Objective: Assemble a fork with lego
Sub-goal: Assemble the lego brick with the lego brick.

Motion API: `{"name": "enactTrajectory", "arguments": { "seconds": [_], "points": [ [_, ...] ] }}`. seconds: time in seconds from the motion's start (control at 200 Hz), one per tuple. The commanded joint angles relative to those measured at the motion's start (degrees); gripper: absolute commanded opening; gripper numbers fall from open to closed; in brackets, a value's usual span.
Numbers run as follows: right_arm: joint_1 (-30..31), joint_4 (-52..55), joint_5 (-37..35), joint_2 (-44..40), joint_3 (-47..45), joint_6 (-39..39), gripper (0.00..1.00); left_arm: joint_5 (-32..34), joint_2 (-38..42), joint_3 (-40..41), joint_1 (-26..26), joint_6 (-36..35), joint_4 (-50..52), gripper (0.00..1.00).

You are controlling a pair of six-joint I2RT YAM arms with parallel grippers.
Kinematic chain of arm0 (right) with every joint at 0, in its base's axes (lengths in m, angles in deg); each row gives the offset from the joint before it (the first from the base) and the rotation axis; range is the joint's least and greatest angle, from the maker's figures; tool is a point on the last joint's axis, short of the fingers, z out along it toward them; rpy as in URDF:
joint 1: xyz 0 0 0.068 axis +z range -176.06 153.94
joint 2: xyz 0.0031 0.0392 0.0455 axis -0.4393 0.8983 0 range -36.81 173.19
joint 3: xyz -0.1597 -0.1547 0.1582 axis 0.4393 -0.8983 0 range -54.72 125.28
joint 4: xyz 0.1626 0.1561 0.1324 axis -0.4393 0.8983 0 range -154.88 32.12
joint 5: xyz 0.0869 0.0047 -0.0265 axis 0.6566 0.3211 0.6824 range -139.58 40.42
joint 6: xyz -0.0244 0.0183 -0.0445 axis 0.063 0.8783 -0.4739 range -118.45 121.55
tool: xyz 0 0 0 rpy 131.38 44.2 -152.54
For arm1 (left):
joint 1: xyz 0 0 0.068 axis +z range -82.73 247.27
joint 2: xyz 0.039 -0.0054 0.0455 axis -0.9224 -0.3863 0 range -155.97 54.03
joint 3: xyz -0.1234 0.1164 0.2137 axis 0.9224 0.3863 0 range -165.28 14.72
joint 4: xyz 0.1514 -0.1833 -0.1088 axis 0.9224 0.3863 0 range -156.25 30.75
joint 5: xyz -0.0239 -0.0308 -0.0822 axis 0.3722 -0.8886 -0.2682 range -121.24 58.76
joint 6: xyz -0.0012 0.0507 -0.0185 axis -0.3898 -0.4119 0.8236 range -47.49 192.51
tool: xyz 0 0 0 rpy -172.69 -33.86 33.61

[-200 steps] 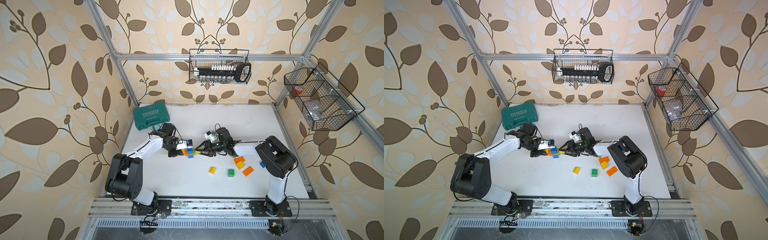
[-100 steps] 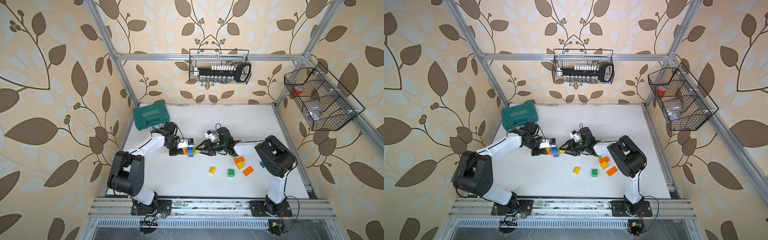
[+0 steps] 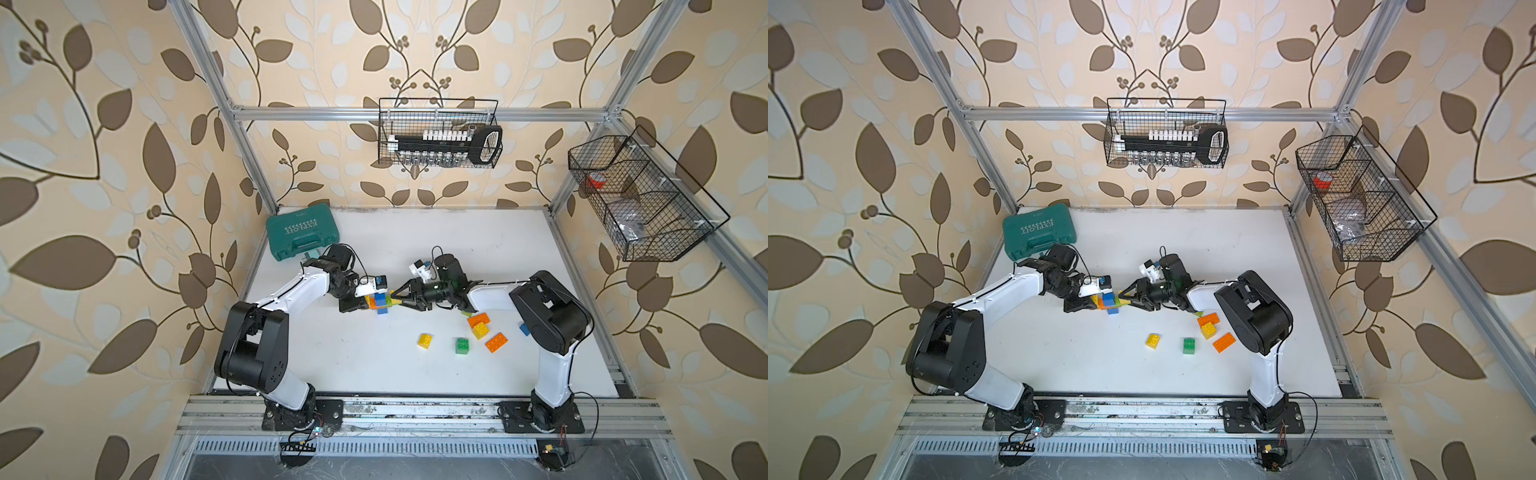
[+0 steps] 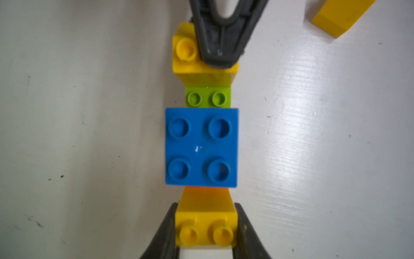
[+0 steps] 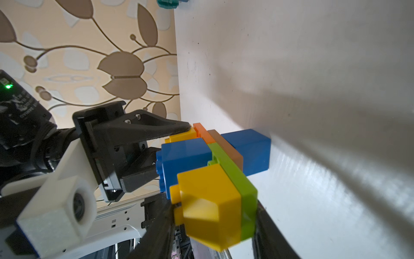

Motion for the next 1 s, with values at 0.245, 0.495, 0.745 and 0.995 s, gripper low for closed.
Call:
{"name": "enactTrajectory", "arguments": {
  "seconds": [0.245, 0.495, 0.745, 0.995],
  "points": [
    [0.1, 0.2, 0.2, 1.9, -2.1, 1.1, 0.51, 5.2, -0.7, 2.7, -0.6, 1.3, 0.0, 0.00],
    [0.1, 3.2, -0.1, -0.7, -0.9, -0.8, 0.54, 5.4, -1.8, 0.2, -0.6, 1.5, 1.4, 0.00],
    [-0.3, 2.5, 0.4, -1.9, -1.0, -0.6, 0.58, 5.4, -1.8, -0.8, -0.6, 2.2, 1.1, 0.31],
    [-0.6, 4.8, 0.6, -3.6, -0.4, -2.5, 0.65, 5.7, -0.8, -1.1, -0.6, 2.3, 0.6, 0.51]
  ]
}}
